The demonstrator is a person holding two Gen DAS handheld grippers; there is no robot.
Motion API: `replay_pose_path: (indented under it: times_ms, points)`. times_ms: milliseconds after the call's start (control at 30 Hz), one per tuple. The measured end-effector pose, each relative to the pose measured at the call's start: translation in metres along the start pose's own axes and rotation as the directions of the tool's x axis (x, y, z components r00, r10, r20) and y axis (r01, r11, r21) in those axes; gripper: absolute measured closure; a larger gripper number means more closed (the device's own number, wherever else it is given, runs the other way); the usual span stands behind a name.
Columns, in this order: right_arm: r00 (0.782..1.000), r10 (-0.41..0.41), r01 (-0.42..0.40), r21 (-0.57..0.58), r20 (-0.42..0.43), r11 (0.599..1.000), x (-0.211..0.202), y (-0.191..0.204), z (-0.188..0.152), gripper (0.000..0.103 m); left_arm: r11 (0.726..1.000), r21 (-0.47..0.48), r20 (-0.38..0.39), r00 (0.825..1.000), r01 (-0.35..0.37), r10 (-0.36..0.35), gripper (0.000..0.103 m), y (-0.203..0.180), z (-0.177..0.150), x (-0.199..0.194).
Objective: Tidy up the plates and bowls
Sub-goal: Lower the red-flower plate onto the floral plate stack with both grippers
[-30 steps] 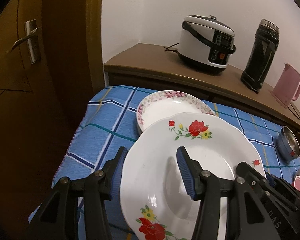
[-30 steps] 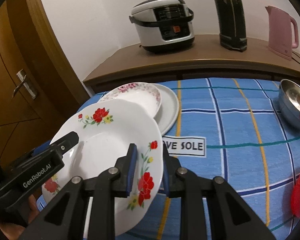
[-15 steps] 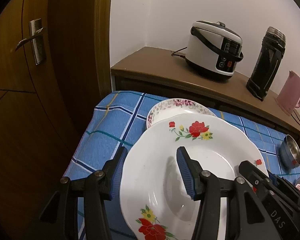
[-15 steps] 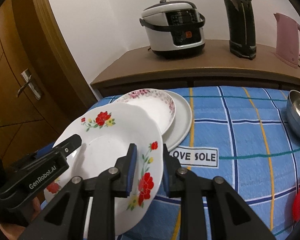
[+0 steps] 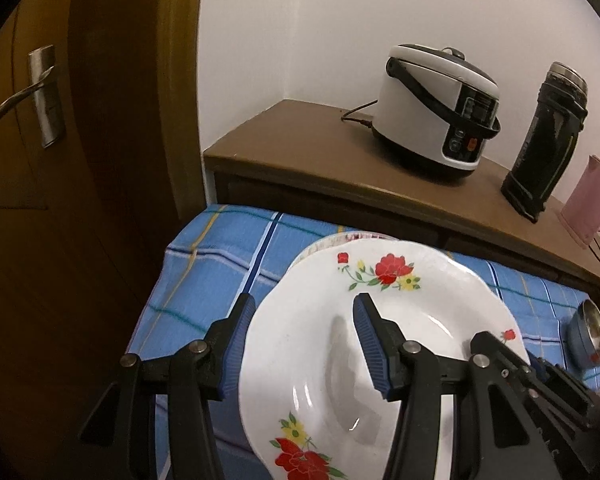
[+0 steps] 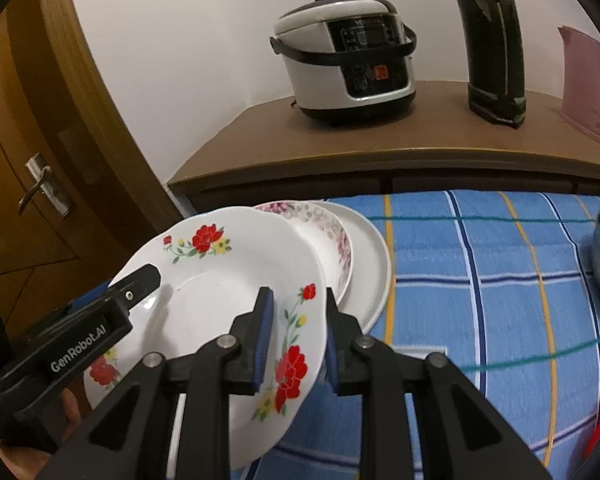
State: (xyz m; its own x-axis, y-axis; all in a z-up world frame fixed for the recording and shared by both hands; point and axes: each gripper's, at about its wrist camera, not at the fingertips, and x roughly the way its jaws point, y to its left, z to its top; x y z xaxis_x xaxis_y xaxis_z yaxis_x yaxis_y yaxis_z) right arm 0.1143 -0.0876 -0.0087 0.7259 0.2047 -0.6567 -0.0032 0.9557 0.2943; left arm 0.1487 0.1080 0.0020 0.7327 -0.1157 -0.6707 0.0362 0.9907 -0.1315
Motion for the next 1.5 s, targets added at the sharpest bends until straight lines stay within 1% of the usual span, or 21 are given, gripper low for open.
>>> replay_pose_path:
  times_ms: [200, 467, 600, 933, 1067, 1167, 1200, 1267, 1400, 1500]
  points:
    - [1.0, -0.012, 0.012, 0.024, -0.006, 1.0, 0.023, -0.014, 0.014, 0.08, 1.0, 0.012, -0.005, 1.0, 0.005, -0.005, 0.049, -0.01, 0.015, 0.033]
    - [0.998, -0.055, 0.055, 0.025, -0.006, 0.998, 0.05, -0.026, 0.024, 0.08, 1.0, 0.017, -0.029, 1.0, -0.003, 0.004, 0.049, -0.017, 0.02, 0.064]
    - [0.997, -0.073, 0.073, 0.013, -0.001, 0.997, 0.058, -0.028, 0.026, 0.08, 1.0, 0.017, -0.03, 0.999, -0.013, 0.013, 0.049, -0.02, 0.021, 0.07]
    - [0.996, -0.084, 0.084, 0.001, -0.025, 0.996, 0.077, -0.032, 0.022, 0.078, 0.999, 0.018, -0.042, 0.999, -0.033, 0.034, 0.049, -0.021, 0.019, 0.085]
    - [0.995, -0.095, 0.095, -0.014, -0.015, 0.995, 0.079, -0.031, 0.023, 0.078, 0.999, 0.028, -0.031, 0.999, -0.04, 0.041, 0.049, -0.024, 0.019, 0.086]
    - [0.995, -0.1, 0.1, -0.023, -0.008, 0.995, 0.081, -0.031, 0.022, 0.078, 0.997, 0.046, -0.018, 0.998, -0.062, 0.063, 0.049, -0.026, 0.018, 0.087]
    - [0.995, -0.102, 0.102, -0.028, -0.008, 0.994, 0.082, -0.03, 0.021, 0.078, 0.996, 0.05, -0.026, 0.997, -0.069, 0.07, 0.049, -0.026, 0.018, 0.088]
    - [0.995, -0.096, 0.096, -0.029, -0.011, 0.995, 0.083, -0.03, 0.02, 0.079, 0.996, 0.056, -0.016, 0.997, -0.07, 0.071, 0.049, -0.027, 0.019, 0.088]
    - [0.996, -0.086, 0.086, -0.032, -0.016, 0.996, 0.084, -0.027, 0.016, 0.08, 0.991, 0.088, 0.0, 0.995, -0.103, 0.103, 0.049, -0.032, 0.017, 0.09]
    - [0.996, -0.085, 0.085, -0.028, -0.012, 0.996, 0.085, -0.028, 0.016, 0.08, 0.991, 0.083, 0.004, 0.995, -0.101, 0.101, 0.049, -0.031, 0.018, 0.091]
